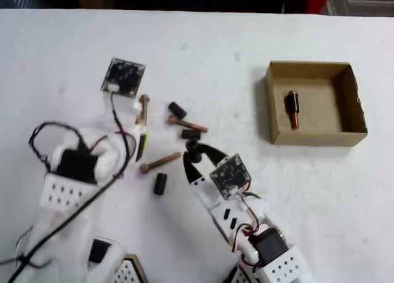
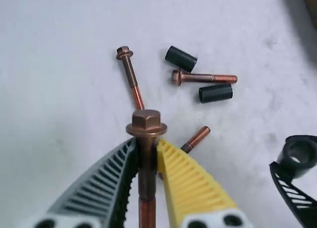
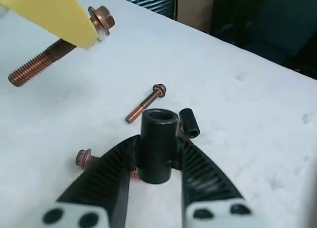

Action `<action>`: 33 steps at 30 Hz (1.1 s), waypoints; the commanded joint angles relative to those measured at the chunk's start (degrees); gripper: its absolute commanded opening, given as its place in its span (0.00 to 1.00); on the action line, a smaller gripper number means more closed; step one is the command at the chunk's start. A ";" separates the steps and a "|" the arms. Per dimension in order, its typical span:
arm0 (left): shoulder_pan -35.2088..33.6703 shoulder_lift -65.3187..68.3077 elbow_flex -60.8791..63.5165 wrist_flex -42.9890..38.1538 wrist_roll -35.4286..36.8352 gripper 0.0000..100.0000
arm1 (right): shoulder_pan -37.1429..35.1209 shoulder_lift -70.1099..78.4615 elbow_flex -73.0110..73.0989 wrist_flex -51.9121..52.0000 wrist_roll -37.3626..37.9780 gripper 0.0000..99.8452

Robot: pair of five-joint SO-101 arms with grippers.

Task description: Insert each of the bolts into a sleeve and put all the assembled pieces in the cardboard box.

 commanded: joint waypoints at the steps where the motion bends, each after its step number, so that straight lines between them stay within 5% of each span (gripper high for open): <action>1: 1.01 -7.87 1.85 -4.84 -0.26 0.02 | -0.84 -0.66 0.44 -3.03 -0.97 0.02; 8: 1.54 -17.71 8.18 -14.33 -0.09 0.02 | -4.97 -0.57 0.44 -4.53 -1.05 0.02; 17: 10.68 -25.19 15.65 -23.12 10.20 0.02 | -6.11 -0.57 0.44 -4.44 -1.05 0.02; 26: 11.82 -33.01 25.32 -39.03 10.37 0.02 | -1.54 -0.57 0.44 -4.44 -10.29 0.02; 33: 18.07 -39.52 37.10 -55.12 10.37 0.02 | -1.27 -0.57 0.44 -4.18 -10.29 0.02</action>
